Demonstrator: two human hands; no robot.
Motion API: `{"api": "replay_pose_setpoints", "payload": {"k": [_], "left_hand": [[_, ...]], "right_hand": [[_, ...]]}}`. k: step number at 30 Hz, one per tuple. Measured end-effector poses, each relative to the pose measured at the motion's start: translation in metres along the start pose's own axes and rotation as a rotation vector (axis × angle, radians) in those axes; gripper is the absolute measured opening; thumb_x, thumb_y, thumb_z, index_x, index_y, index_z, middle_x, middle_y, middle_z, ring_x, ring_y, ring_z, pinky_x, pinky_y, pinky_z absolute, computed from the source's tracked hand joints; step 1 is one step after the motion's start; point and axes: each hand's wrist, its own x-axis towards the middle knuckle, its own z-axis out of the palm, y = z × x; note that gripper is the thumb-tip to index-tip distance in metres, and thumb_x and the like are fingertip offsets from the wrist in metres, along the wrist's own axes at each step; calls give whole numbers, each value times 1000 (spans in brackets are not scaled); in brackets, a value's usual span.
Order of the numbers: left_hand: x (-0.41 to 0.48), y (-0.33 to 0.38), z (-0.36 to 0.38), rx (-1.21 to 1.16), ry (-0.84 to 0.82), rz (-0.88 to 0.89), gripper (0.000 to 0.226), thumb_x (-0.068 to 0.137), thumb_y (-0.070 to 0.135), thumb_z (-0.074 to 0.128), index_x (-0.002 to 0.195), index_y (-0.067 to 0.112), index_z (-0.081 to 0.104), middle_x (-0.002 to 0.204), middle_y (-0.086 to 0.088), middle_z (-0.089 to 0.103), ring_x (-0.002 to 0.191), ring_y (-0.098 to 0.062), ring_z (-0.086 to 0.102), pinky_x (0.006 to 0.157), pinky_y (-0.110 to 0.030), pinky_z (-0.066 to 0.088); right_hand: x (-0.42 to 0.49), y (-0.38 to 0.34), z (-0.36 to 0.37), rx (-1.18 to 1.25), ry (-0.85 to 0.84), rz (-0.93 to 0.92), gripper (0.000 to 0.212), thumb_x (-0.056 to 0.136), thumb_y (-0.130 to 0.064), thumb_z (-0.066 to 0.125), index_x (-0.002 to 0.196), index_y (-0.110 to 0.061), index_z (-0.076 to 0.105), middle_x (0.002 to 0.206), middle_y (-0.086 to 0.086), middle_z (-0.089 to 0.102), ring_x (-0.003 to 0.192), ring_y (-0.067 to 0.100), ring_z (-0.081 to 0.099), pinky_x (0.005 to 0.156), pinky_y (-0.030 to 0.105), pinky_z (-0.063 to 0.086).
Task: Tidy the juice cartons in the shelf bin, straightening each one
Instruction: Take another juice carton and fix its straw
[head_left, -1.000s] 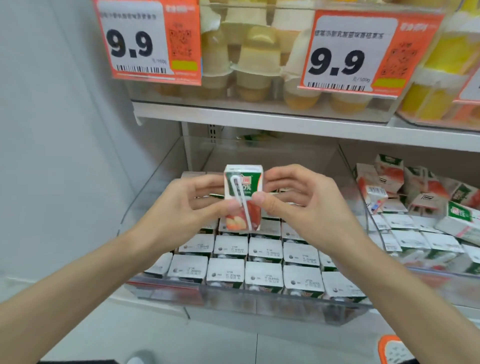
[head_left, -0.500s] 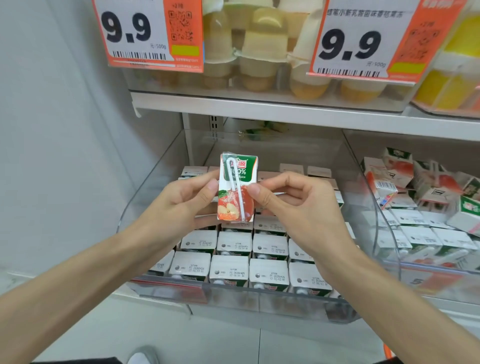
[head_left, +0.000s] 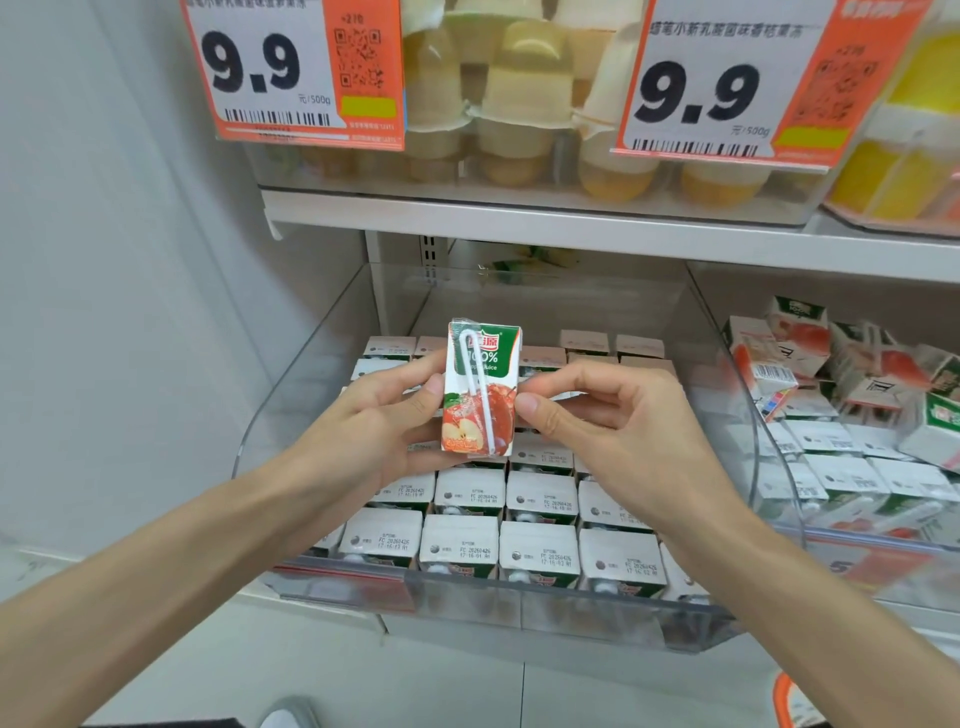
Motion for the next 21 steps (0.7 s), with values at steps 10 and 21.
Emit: {"api": "replay_pose_setpoints", "payload": {"k": [10, 21], "left_hand": [[1, 0, 0, -31, -16, 6, 40, 112, 17, 41, 147, 23, 58, 133, -2, 75, 120, -27, 73, 103, -37, 58], [4, -2, 1, -58, -34, 28, 42, 110, 18, 44, 151, 22, 54, 135, -5, 73, 122, -29, 72, 101, -38, 60]], "right_hand": [[1, -2, 3, 3, 26, 33, 3, 93, -23, 80, 92, -24, 82, 94, -14, 82, 89, 6, 78, 95, 36, 62], [1, -2, 1, 19, 32, 49, 3, 94, -26, 79, 93, -26, 81, 90, -14, 82, 87, 2, 78, 88, 27, 59]]}}
